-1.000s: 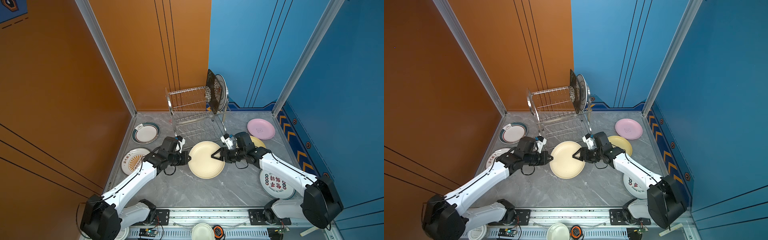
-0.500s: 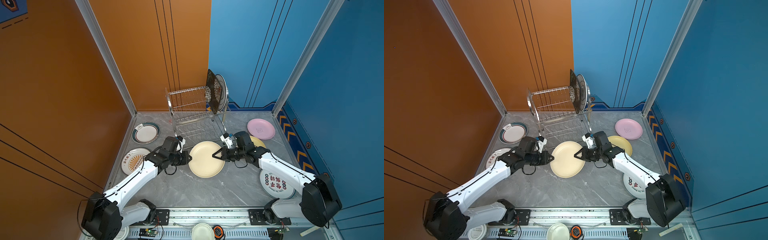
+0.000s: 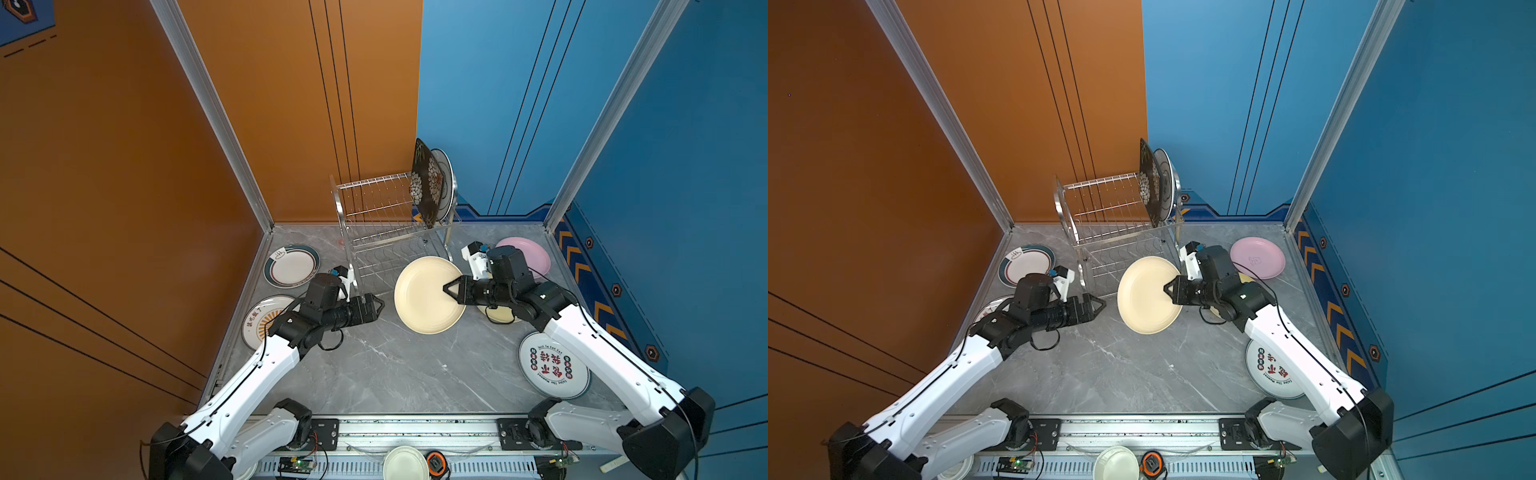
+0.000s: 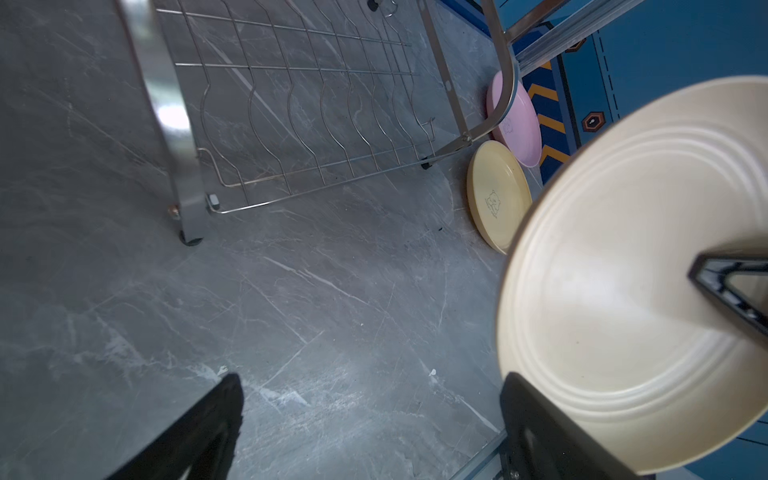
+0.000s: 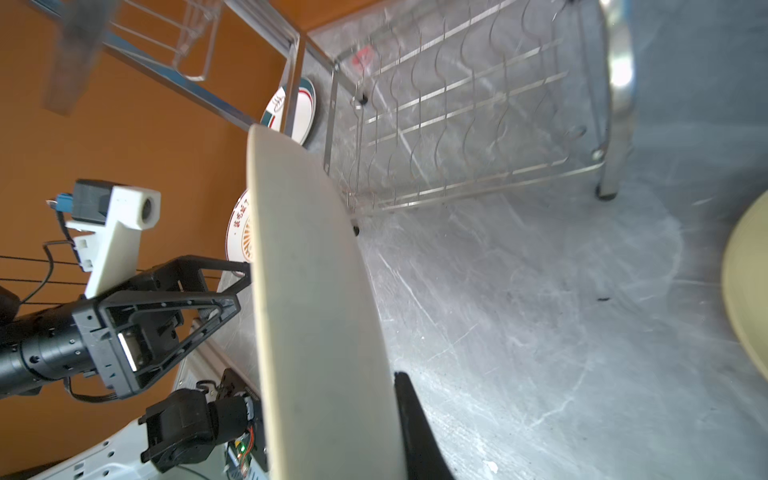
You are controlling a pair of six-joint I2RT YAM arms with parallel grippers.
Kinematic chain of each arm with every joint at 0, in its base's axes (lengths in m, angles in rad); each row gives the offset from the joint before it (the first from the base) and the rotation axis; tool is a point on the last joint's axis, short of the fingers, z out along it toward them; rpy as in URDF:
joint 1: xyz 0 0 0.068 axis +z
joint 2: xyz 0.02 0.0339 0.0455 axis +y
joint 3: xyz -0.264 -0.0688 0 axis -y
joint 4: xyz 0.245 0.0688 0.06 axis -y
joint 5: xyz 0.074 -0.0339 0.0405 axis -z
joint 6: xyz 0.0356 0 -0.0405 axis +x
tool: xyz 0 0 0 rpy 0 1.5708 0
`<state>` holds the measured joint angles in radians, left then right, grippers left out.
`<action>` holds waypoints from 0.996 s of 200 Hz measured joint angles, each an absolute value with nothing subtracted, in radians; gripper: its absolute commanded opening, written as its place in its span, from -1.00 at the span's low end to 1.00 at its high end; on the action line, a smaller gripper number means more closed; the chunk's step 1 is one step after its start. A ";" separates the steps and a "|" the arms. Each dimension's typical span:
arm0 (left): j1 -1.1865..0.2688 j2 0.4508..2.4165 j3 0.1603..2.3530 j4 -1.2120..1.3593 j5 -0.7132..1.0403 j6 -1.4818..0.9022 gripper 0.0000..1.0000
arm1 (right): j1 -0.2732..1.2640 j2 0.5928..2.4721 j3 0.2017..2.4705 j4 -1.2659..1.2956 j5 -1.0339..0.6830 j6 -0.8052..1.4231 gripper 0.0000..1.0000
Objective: Load the plates into the dish rack
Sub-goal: 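Carry the cream plate to the rack with the right gripper while the left releases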
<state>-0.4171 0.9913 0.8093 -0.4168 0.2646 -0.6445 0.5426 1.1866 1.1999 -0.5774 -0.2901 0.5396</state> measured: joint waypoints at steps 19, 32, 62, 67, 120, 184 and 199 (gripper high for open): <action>-0.405 0.967 0.787 -0.421 0.245 -0.649 0.96 | 0.570 1.168 1.314 -0.653 -0.178 0.501 -0.92; -0.400 0.963 0.775 -0.430 0.234 -0.652 0.96 | 0.590 1.168 1.396 -0.696 -0.105 0.472 -0.92; -0.399 0.963 0.751 -0.447 0.215 -0.653 0.96 | 0.628 1.206 1.586 -0.788 0.025 0.412 -0.92; -0.399 0.963 0.747 -0.447 0.212 -0.653 0.96 | 0.635 1.219 1.623 -0.803 0.046 0.400 -0.93; -0.399 0.963 0.738 -0.453 0.208 -0.653 0.96 | 0.722 1.407 1.968 -0.884 0.259 0.279 -0.93; -0.386 0.963 0.733 -0.454 0.208 -0.652 0.96 | 0.763 1.613 2.156 -0.774 0.437 0.134 -0.93; -0.379 0.962 0.729 -0.453 0.209 -0.653 0.96 | 0.765 1.651 2.170 -0.725 0.461 0.102 -0.94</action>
